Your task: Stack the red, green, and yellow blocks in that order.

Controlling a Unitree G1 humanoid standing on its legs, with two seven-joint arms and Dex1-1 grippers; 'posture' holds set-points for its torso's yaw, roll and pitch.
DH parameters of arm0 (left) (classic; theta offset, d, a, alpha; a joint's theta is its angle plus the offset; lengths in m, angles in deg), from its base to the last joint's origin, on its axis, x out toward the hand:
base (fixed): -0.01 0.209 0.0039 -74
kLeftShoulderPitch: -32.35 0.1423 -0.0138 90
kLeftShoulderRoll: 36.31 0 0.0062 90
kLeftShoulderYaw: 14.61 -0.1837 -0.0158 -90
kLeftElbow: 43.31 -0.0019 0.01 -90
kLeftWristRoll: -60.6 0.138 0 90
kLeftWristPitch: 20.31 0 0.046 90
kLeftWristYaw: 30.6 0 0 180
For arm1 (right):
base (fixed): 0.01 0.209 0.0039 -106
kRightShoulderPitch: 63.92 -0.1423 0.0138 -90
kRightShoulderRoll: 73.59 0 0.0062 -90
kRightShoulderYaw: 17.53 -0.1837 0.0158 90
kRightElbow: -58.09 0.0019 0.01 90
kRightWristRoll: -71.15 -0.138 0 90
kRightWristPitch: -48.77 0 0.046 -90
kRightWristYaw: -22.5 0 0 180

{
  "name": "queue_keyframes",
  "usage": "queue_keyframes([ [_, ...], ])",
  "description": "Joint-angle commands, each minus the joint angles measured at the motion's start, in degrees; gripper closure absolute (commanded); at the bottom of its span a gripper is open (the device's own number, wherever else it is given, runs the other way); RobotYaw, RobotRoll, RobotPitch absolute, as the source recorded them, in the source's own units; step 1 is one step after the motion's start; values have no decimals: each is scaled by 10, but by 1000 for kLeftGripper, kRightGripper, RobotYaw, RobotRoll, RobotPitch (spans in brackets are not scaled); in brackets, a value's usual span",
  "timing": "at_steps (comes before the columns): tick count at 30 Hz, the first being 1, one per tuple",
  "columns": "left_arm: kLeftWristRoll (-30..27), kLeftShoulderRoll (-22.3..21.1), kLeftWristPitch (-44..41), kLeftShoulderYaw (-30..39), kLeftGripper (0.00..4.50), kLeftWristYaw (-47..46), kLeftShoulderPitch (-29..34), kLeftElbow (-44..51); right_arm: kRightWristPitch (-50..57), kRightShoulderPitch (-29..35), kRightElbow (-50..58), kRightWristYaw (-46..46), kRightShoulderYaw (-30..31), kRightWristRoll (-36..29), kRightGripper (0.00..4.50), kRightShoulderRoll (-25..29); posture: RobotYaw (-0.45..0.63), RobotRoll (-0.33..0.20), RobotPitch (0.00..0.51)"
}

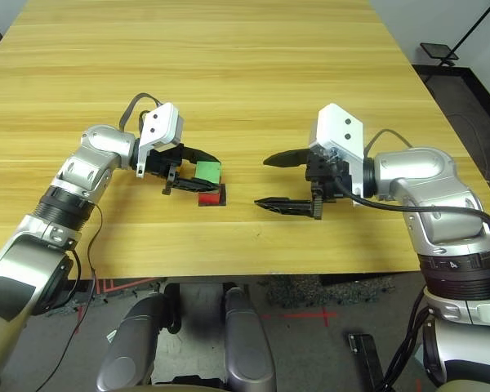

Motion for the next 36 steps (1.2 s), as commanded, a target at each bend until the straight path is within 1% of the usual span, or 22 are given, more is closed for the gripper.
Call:
queue_keyframes([
  [1, 3, 2, 2, -2, 2361, 7, 2, 4, 4, 6, 8, -1, 4, -11, 0, -1, 127, 57, 277],
  [6, 5, -1, -9, -4, 2361, 10, 5, 5, 4, 2, 6, -2, 5, -10, 0, -2, 129, 56, 278],
  [8, 3, -1, -19, -4, 1653, 10, 4, 6, 4, 2, 6, -1, 5, -10, 0, -3, 129, 57, 279],
  [9, 3, -1, -23, -4, 1442, 10, 4, 7, 5, 2, 7, -1, 5, -10, 0, -3, 129, 57, 279],
  [13, 3, -2, -32, -4, 142, 12, 3, 10, 8, 1, 10, -2, 5, -13, 0, -5, 131, 58, 282],
  [14, 2, -2, -35, -3, 40, 12, 2, 10, 9, 1, 12, -2, 5, -15, 0, -6, 131, 59, 282],
  [19, 2, -5, -44, -4, 40, 18, 1, 13, 9, 0, 9, -1, 6, -14, 0, -9, 140, 63, 282],
  [23, -6, -16, -48, 2, 40, 38, -8, 20, 4, -6, 1, 0, 11, -11, 0, -11, 143, 65, 278],
  [26, -15, -29, -57, 10, 40, 54, -19, 22, 1, -9, -5, 0, 14, -9, 0, -13, 147, 66, 279],
  [29, -22, -40, -65, 20, 40, 60, -27, 22, -2, -6, -6, 1, 15, -8, 0, -15, 147, 70, 264],
  [34, -17, -54, -55, 41, 40, 58, -40, 0, -4, -5, -2, 2, 16, -10, 0, -17, 146, 70, 250],
  [36, -15, -72, -54, 37, 40, 82, -42, -2, -9, -8, -10, 1, 18, -7, 0, -17, 146, 70, 250],
])
